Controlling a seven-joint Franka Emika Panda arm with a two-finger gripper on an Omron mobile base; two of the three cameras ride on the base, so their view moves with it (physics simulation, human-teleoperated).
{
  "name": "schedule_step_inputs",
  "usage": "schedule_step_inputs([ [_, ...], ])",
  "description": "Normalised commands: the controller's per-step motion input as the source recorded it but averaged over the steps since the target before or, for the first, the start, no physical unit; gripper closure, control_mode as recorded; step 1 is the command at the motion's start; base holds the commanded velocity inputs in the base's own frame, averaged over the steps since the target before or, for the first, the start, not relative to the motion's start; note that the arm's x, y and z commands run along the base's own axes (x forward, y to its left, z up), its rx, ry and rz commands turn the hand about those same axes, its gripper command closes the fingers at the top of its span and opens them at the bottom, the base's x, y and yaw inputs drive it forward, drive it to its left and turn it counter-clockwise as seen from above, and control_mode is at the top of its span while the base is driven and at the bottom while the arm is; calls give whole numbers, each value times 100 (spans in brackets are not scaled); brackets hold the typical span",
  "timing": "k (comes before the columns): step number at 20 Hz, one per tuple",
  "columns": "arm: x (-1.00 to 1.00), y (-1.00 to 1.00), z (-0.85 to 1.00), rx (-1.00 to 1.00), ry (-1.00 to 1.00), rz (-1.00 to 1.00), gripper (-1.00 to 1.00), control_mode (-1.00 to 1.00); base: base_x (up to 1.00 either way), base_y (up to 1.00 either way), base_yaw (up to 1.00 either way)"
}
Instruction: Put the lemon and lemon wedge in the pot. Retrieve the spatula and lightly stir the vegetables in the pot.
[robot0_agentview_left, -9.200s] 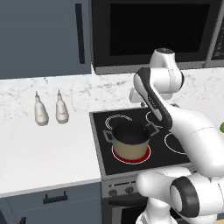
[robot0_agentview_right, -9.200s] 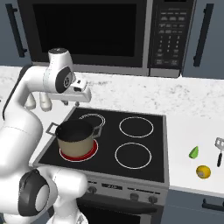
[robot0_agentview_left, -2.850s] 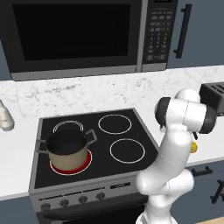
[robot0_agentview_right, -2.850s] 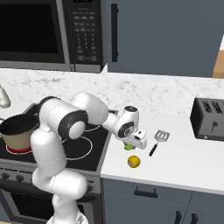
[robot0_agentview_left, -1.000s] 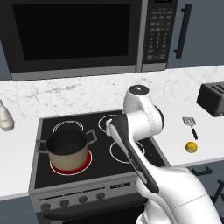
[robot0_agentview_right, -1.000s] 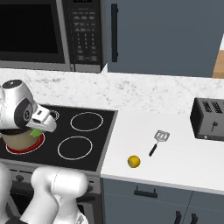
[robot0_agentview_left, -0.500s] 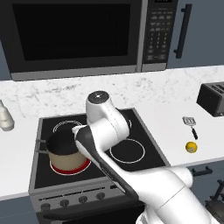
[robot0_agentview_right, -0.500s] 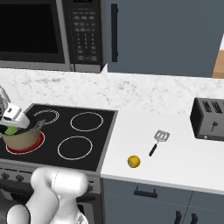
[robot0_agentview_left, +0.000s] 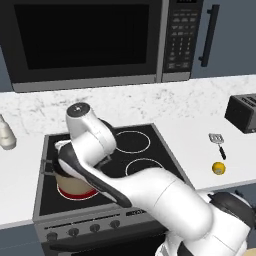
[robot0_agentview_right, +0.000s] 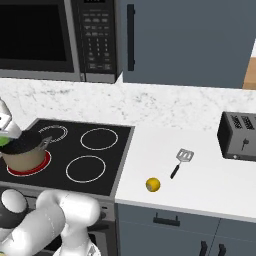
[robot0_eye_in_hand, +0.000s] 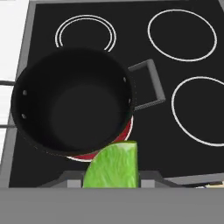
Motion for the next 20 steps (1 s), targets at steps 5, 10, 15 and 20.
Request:
schedule_step_inputs([
  [5,35,8,-45,-7,-3,1,100,-100,0,0,0],
  [10,21,1,-72,-14,-1,0,100,-100,0,0,0],
  [15,28,6,-47,-7,0,0,100,-100,0,0,0],
  [20,35,5,-5,0,0,0,100,-100,0,0,0],
])
